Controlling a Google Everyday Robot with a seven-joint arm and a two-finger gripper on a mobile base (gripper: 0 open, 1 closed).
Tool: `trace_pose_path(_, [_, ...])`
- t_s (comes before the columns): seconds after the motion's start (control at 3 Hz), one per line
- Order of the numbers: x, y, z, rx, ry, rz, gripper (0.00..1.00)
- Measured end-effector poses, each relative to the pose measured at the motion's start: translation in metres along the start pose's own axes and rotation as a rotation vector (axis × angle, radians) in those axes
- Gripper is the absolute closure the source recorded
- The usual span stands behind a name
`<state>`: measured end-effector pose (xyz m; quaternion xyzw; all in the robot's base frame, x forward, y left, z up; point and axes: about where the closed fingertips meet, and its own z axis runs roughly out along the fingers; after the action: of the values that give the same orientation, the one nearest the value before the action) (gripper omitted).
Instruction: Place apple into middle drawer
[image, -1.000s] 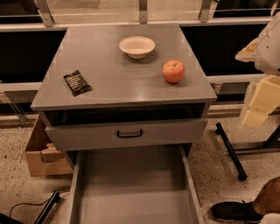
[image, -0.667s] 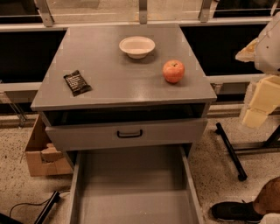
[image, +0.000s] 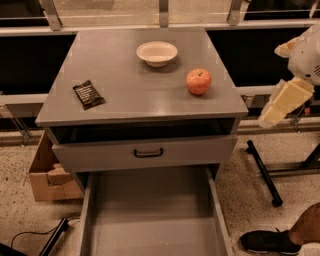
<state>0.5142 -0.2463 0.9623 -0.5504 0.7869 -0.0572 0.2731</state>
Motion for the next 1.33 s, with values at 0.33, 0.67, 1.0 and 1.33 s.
trace_pose_path(0.33, [0.009,-0.027,0.021,0.081,-0.073,0.086,0.0])
trace_pose_path(0.67, [0.015,-0.044,0.045,0.141,-0.158,0.206,0.0])
trace_pose_path(1.0, [0.011,-0.053,0.044,0.176,-0.178,0.214,0.0])
trace_pose_path(1.33, [0.004,-0.058,0.051,0.154,-0.219,0.248,0.0])
